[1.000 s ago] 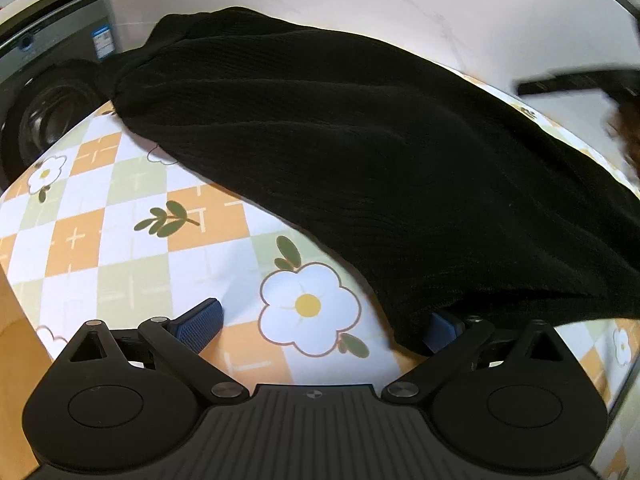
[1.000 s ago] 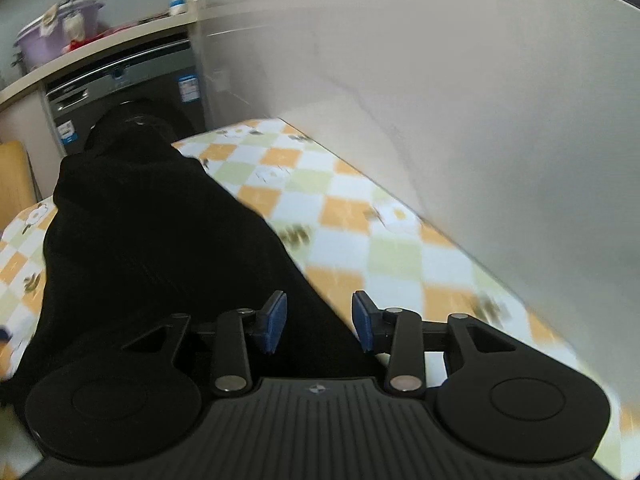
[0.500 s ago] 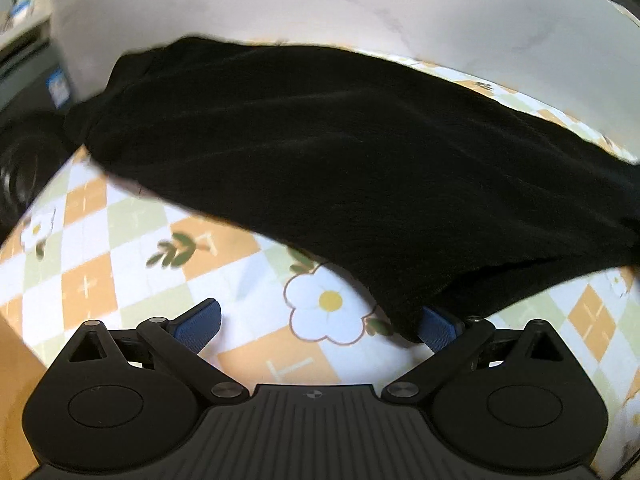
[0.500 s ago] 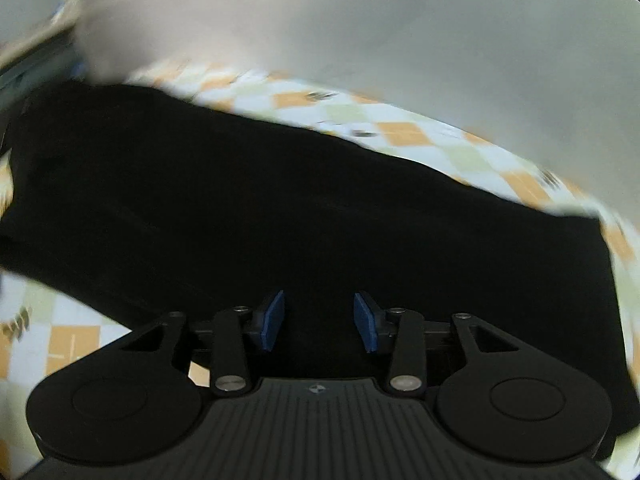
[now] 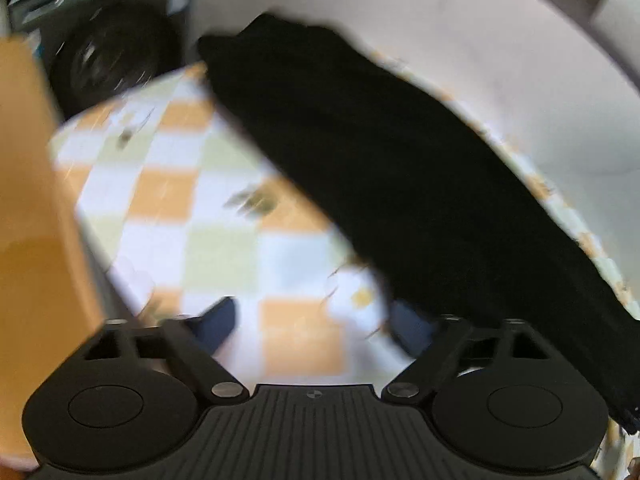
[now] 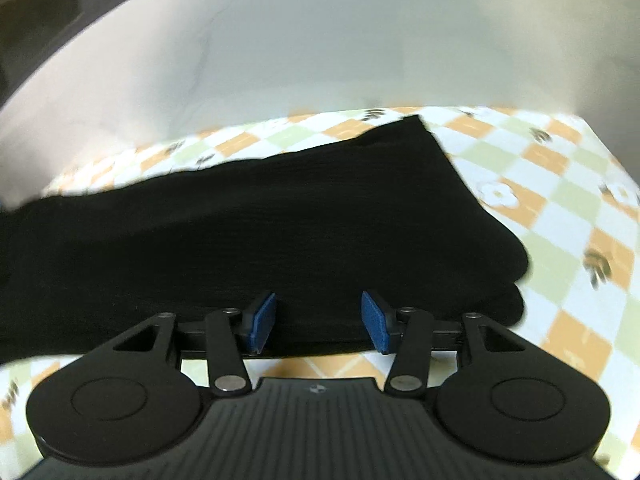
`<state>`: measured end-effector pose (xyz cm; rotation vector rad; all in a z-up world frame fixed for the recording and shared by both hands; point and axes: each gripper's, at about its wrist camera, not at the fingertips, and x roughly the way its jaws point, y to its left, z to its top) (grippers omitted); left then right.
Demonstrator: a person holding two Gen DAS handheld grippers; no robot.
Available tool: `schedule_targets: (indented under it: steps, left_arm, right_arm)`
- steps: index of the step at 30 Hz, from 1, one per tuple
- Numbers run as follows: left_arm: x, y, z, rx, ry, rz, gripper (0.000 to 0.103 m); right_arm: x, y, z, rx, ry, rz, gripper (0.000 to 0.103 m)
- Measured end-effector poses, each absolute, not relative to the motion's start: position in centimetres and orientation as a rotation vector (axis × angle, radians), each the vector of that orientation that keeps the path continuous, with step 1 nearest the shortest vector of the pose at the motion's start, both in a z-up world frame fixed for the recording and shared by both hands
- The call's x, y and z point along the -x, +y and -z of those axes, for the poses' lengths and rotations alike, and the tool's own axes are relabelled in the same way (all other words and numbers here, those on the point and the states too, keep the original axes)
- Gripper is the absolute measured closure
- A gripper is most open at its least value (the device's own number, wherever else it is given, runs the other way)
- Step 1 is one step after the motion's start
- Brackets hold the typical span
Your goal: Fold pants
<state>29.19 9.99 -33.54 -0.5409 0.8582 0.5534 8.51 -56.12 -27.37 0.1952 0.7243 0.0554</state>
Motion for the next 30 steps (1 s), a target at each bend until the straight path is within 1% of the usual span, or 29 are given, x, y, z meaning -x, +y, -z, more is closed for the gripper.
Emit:
schedule_targets:
  steps: [1, 3, 7, 10, 12, 16, 18, 21, 22, 30]
  left_arm:
    - [-30.4, 9.4, 33.2, 0.498, 0.863, -0.518, 0.049]
    - [-32.6, 8.0, 32.8, 0.427, 0.872, -0.454, 0.065]
    - [-35.3, 5.1, 33.9, 0.346, 0.904, -0.381, 0.064]
    - [-35.3, 4.1, 34.3, 0.406, 0.957, -0.384, 0.063]
    - [-34.3, 4.5, 34.1, 0.510, 0.947, -0.387, 0.063]
    - [-32.1, 7.6, 34.9, 0.922, 0.893, -0.403, 0.063]
    - [-32.0, 8.3, 35.6, 1.052, 0.874, -0.401, 0.063]
    - [-32.5, 8.2, 36.6, 1.156, 0.860, -0.430, 0.053]
    - [-32.7, 8.2, 37.0, 1.185, 0.855, -0.439, 0.053]
    - [-35.7, 8.2, 38.2, 1.180, 0.885, -0.482, 0.051]
  right_arm:
    - [-8.3, -56.6, 27.3, -0.224, 0.720, -0.048, 0.053]
    - [-7.9, -57.3, 27.2, -0.252, 0.713, -0.030, 0.053]
    - [-7.3, -58.2, 26.7, -0.270, 0.700, 0.024, 0.053]
    - [-6.4, -59.4, 26.4, -0.318, 0.686, 0.054, 0.053]
    - [-6.1, -60.3, 26.5, -0.350, 0.679, 0.069, 0.053]
    - [-5.9, -61.5, 27.4, -0.423, 0.696, 0.089, 0.053]
    - [-5.8, -62.0, 27.7, -0.463, 0.702, 0.100, 0.053]
    - [-5.8, -62.3, 27.8, -0.509, 0.702, 0.103, 0.053]
    - [-6.0, -62.4, 27.7, -0.516, 0.700, 0.103, 0.053]
    - [-6.4, -62.8, 27.5, -0.524, 0.690, 0.123, 0.053]
